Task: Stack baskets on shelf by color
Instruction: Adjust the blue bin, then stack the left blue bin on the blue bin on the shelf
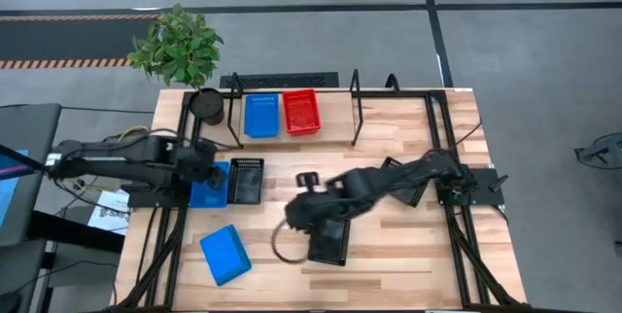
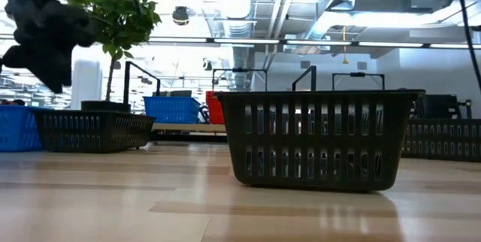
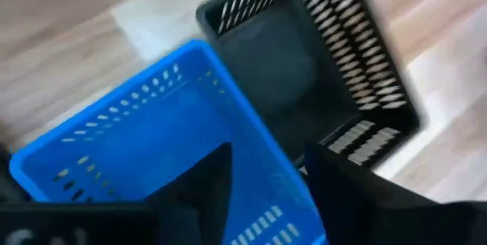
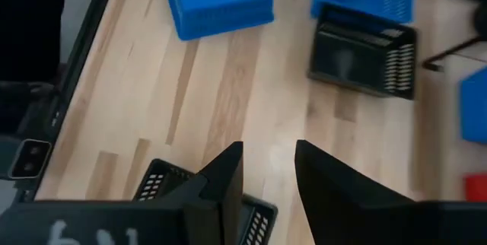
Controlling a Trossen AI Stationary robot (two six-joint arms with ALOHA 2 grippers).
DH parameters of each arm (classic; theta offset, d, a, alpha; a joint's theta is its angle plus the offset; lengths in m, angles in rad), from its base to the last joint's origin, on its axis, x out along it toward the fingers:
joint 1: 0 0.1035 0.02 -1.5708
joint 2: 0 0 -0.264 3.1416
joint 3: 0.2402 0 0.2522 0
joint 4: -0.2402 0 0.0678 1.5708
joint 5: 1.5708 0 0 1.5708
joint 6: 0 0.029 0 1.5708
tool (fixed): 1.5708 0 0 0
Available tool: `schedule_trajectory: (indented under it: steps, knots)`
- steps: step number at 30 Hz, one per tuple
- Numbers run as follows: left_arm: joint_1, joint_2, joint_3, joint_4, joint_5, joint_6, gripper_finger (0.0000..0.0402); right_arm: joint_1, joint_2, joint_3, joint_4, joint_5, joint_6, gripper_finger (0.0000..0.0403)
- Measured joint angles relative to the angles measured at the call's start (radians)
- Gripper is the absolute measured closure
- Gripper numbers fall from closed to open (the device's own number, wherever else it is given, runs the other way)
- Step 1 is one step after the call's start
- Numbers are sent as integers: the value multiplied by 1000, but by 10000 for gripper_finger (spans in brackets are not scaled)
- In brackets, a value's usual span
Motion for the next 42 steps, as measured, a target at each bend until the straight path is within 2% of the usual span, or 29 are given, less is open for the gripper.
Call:
schedule_trajectory:
  steps: [7, 13, 17, 22, 25, 28, 30, 31, 33, 36, 38, 40, 42]
  knots:
    - [-68, 265, 0, -4, -2, 2, 389, 120, -92, 0, -52, 168, 94, 260]
    - [-88, 405, -2, 36, -4, 46, 400, 215, -102, 0, -76, 281, 137, 260]
    - [-88, 459, -2, 264, -14, 94, 401, 251, -93, 0, -68, 307, 170, 260]
    - [-87, 566, -2, 758, -16, 181, 401, 274, -88, 0, -67, 331, 210, 260]
    - [-87, 660, 21, 1083, 58, 274, 401, 275, -89, 0, -64, 355, 229, 260]
    - [-88, 731, 108, 1179, 126, 347, 401, 272, -88, 0, -64, 380, 230, 260]
    - [-93, 757, 195, 1094, 165, 374, 401, 265, -88, 0, -64, 382, 229, 260]
    - [-97, 758, 242, 1002, 170, 380, 401, 262, -88, 0, -65, 382, 230, 260]
    - [-113, 757, 359, 738, 144, 381, 401, 259, -88, 0, -66, 382, 231, 260]
    - [-168, 749, 528, 303, 22, 381, 401, 252, -88, 0, -66, 381, 231, 260]
    - [-226, 746, 623, 72, -46, 329, 402, 247, -88, 0, -68, 382, 231, 260]
    - [-307, 736, 685, -122, -72, 236, 401, 240, -88, 0, -65, 382, 231, 260]
    - [-402, 721, 713, -232, -69, 111, 401, 232, -88, 0, -64, 381, 232, 260]
